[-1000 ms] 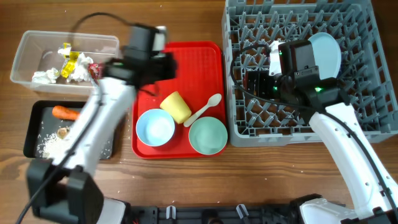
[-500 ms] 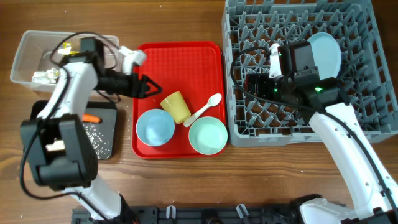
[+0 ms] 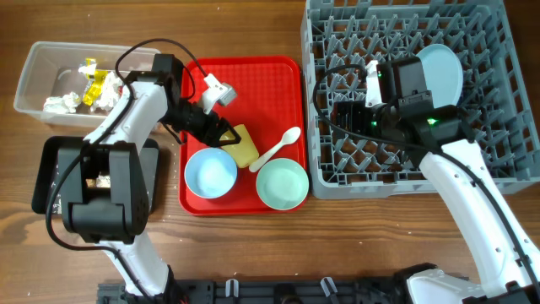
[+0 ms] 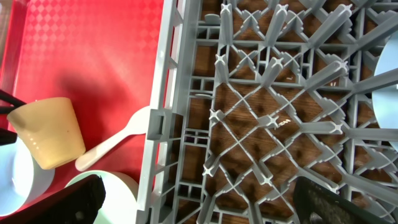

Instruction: Sort waste into correct bins and load items into the dishwasher rack

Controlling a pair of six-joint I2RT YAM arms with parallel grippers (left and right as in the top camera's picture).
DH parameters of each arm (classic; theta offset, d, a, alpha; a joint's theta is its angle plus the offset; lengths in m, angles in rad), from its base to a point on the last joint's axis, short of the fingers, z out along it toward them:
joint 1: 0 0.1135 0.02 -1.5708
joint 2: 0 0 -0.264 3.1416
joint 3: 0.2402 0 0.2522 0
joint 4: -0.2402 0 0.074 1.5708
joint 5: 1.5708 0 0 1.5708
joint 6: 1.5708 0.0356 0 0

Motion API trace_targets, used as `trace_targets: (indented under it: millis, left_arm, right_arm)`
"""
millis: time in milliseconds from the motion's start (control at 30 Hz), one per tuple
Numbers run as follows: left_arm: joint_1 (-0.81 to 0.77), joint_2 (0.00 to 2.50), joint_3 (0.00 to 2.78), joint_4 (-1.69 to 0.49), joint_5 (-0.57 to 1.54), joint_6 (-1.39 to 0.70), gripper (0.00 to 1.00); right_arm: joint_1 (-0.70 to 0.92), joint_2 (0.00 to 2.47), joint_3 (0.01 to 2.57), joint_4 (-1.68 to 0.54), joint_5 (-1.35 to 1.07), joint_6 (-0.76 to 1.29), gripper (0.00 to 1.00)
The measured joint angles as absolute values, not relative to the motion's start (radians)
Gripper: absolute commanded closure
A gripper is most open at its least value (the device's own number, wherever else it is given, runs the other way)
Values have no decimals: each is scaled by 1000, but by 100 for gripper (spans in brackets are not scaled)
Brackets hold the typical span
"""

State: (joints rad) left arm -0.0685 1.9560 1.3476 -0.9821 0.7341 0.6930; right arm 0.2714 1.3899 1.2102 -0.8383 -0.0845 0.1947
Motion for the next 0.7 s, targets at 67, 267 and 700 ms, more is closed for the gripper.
trace_targets:
  millis: [67, 267, 700]
  left_arm:
    - [-68, 1956, 1348, -997, 724, 698, 59]
    - [-68, 1956, 1348, -1010, 703, 700, 90]
    - [-68, 1956, 1348, -1010, 744, 671, 94]
  right_arm:
    - [271, 1390, 1210, -838, -84, 194, 0]
    - [271, 1390, 1210, -838, -84, 195, 0]
    - [271, 1391, 1210, -838, -84, 194, 0]
